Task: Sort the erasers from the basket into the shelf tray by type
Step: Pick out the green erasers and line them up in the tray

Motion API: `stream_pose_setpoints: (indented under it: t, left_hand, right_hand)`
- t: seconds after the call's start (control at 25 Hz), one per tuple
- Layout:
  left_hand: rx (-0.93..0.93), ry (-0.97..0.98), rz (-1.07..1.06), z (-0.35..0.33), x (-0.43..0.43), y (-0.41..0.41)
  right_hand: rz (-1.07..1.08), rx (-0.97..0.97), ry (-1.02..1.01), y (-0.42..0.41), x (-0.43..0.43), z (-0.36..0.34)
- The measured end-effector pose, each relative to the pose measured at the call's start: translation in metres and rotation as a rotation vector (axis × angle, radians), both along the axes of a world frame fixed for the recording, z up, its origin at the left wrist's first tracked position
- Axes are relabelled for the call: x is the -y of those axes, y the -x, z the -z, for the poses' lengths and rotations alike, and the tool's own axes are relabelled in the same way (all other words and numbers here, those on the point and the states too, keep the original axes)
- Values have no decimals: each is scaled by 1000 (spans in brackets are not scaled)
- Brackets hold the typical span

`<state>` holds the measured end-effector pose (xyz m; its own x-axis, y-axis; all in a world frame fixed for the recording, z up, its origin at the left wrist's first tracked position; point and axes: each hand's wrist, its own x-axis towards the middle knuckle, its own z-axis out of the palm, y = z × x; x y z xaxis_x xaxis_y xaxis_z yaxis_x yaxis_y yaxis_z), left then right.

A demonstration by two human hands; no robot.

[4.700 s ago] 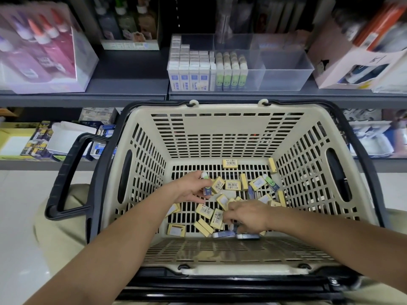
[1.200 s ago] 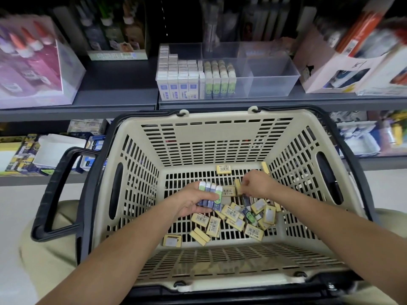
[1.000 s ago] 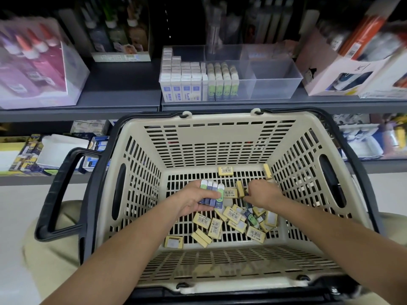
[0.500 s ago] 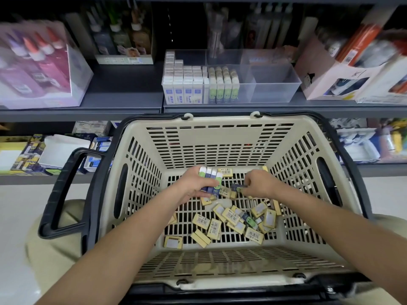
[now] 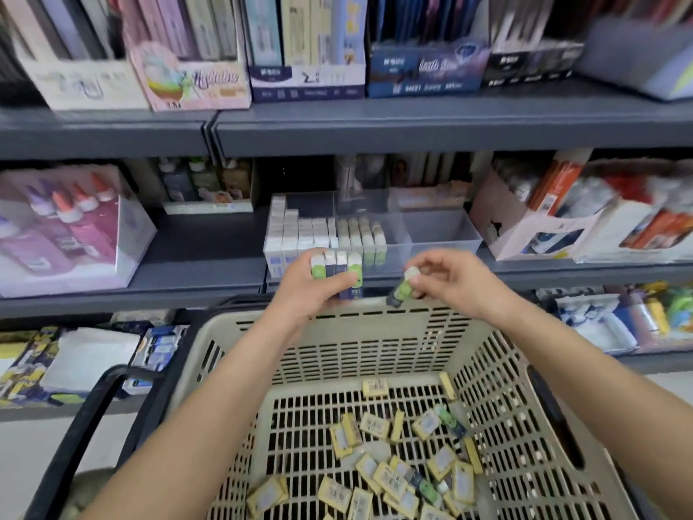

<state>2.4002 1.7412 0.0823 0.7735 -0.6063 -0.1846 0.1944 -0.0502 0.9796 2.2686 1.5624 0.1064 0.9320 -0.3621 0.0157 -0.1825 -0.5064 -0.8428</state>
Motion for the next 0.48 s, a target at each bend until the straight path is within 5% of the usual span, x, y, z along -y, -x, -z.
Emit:
stream_pose_setpoints:
  t: [0.2, 0.48]
  left_hand:
    - [111, -24, -52, 0, 17, -17]
    - [114, -60, -23, 11, 24, -29]
  right_hand:
    - [240, 80, 351, -53, 36, -29]
    - [198, -97, 595, -113, 45, -33]
